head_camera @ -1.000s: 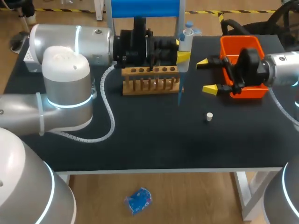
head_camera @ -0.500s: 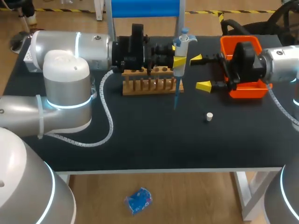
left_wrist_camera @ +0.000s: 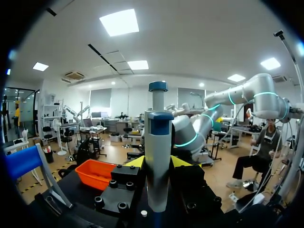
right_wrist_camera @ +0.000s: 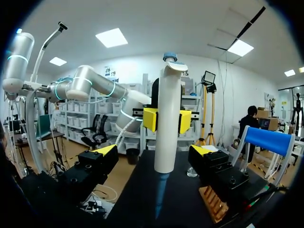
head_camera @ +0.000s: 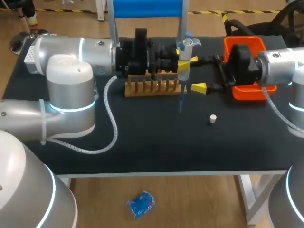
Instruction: Invert the test tube, pick up the pipette, mount the tip to pipette, aspirate from beaker and dispense into the tube, eject the tip, return the pipette, and cap with the stopper.
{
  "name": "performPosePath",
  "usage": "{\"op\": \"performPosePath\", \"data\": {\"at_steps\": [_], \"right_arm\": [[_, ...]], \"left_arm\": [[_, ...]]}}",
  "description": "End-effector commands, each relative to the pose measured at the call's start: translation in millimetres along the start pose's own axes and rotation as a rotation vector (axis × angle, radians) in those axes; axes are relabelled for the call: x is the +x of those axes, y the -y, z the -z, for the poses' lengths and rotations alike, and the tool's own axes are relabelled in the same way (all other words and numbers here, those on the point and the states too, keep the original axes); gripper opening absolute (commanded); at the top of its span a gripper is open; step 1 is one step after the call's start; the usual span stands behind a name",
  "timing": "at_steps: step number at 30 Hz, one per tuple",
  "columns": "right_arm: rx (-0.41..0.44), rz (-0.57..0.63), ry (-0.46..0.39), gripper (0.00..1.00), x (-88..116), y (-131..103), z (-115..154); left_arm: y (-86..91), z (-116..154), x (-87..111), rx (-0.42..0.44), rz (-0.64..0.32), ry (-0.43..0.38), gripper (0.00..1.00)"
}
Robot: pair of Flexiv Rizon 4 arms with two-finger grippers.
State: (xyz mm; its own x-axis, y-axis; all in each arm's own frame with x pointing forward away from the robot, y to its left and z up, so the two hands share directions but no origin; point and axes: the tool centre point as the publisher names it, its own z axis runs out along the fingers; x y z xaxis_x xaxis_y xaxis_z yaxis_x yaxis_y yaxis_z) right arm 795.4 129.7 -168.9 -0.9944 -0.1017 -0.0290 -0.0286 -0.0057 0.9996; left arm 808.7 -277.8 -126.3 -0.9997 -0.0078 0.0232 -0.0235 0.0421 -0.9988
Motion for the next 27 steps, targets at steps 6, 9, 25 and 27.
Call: {"op": "performPosePath", "data": {"at_steps": [6, 9, 25, 27], "right_arm": [[-0.008, -0.007, -0.007, 0.87, -11.6, 5.1, -10.6], [-0.011, -0.018, 0.002, 0.7, -12.6, 6.2, -11.3], [-0.009, -0.025, -0.009, 0.47, -14.6, 0.9, -21.5], [-0.009, -0.026, -0.011, 0.44, -14.6, 1.0, -22.5]], "left_arm": [[-2.2, -4.7, -0.1, -0.008, -0.001, 0.008, 0.0], [-3.0, -4.5, -0.4, -0.011, 0.0, 0.012, 0.0], [-10.8, -3.9, 0.8, -0.004, 0.014, 0.016, 0.0], [-10.8, -3.6, 0.7, -0.004, 0.013, 0.017, 0.0]]}}
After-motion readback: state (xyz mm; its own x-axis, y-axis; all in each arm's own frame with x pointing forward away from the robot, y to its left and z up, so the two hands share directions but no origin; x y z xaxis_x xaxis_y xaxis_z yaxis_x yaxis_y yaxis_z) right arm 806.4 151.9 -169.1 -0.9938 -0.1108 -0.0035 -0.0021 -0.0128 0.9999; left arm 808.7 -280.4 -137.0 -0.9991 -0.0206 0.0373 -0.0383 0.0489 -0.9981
